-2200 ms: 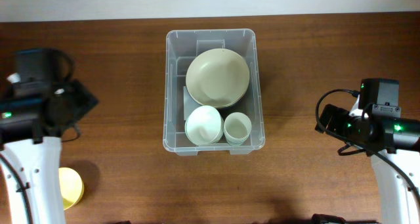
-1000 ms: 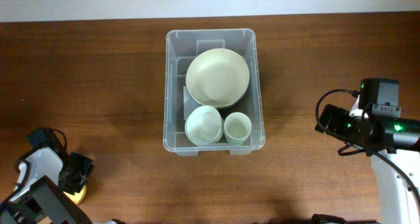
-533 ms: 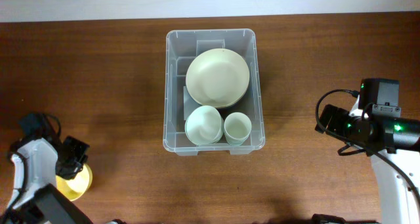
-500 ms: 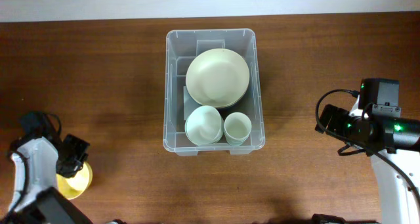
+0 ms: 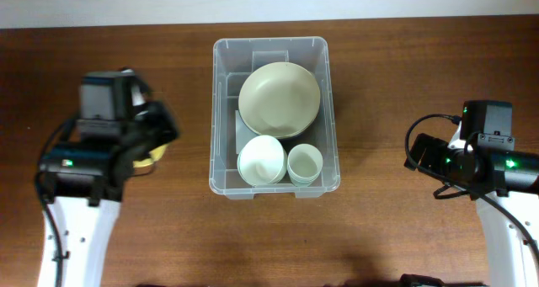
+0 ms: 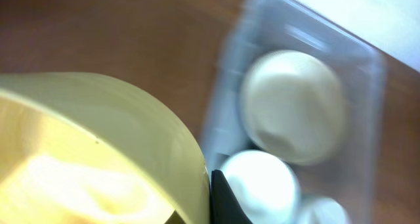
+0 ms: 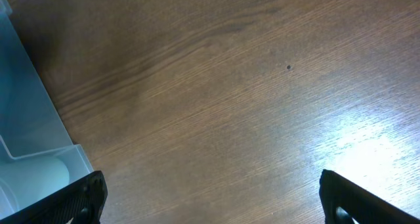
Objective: Pack container
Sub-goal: 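Carry the yellow cup into the container and stack it on the cups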
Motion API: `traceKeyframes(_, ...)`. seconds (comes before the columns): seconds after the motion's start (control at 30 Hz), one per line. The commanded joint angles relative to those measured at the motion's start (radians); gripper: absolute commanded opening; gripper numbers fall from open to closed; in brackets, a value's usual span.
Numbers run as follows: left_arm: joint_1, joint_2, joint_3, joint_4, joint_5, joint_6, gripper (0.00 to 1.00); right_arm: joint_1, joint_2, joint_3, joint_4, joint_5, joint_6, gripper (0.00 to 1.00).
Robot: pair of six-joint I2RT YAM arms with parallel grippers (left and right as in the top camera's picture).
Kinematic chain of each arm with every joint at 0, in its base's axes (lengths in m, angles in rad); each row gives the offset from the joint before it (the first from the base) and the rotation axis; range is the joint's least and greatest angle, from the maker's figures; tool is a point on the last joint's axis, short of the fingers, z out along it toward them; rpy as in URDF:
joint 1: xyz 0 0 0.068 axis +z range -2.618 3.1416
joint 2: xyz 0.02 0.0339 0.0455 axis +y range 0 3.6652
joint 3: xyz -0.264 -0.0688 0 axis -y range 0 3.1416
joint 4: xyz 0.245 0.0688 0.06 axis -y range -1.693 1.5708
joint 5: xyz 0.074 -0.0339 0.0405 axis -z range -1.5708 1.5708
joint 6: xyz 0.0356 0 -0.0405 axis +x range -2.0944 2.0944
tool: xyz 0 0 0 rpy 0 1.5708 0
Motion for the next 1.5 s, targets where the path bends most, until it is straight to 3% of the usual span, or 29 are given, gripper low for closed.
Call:
traceKeyframes(0.0, -0.171, 0.053, 0.067, -0.001, -0.083, -0.037, 0.01, -0.008, 0.0, -0.005, 0.0, 0.001, -0.006, 0.99)
traceKeyframes(0.27, -0.401, 0.283, 0.093, 0.016, -0.079, -0.039, 0.01, -0.008, 0.0, -0.005, 0.0, 0.001, -0.006, 0.99)
traceKeyframes(0.7, -0.53, 0.475, 0.093, 0.047, -0.076, -0.037, 0.02, -0.008, 0.0, -0.005, 0.0, 0.001, -0.006, 0.99)
traceKeyframes(0.73, -0.531, 0.482, 0.093, 0.046, -0.074, -0.037, 0.15, -0.008, 0.0, -0.005, 0.0, 0.001, -0.006, 0.99)
traceKeyframes(0.8, -0.532, 0.489, 0.093, 0.044, -0.056, -0.037, 0.67, -0.008, 0.0, -0.005, 0.0, 0.001, -0.006, 0.99)
traceKeyframes(0.83, -0.532, 0.489, 0.093, 0.042, -0.054, -0.037, 0.82, -0.008, 0.0, -0.005, 0.0, 0.001, -0.006, 0.99)
traceKeyframes(0.87, -0.532, 0.489, 0.093, 0.04, -0.055, -0.033, 0.93, -0.008, 0.0, -0.005, -0.001, 0.001, -0.006, 0.99)
traceKeyframes(0.93, -0.531, 0.489, 0.093, 0.038, -0.055, -0.03, 0.99, -0.008, 0.0, -0.005, -0.002, 0.001, -0.006, 0.99)
traceKeyframes(1.23, -0.483, 0.488, 0.093, 0.037, -0.058, -0.03, 0.99, -0.008, 0.0, -0.005, -0.003, 0.001, -0.006, 0.99)
traceKeyframes(1.3, -0.469, 0.488, 0.093, 0.037, -0.057, -0.03, 0.95, -0.008, 0.0, -0.005, -0.003, 0.001, -0.006, 0.99)
traceKeyframes(1.33, -0.467, 0.488, 0.093, 0.036, -0.057, -0.03, 0.92, -0.008, 0.0, -0.005, -0.003, 0.001, -0.006, 0.99)
traceKeyframes(1.37, -0.466, 0.488, 0.093, 0.037, -0.057, -0.02, 0.78, -0.008, 0.0, -0.005, -0.003, 0.001, -0.006, 0.99)
traceKeyframes(1.4, -0.466, 0.488, 0.093, 0.037, -0.058, -0.015, 0.73, -0.008, 0.0, -0.005, -0.003, 0.001, -0.006, 0.99)
traceKeyframes(1.47, -0.467, 0.489, 0.093, 0.037, -0.058, -0.006, 0.46, -0.008, 0.0, -0.005, -0.003, 0.001, -0.006, 0.99)
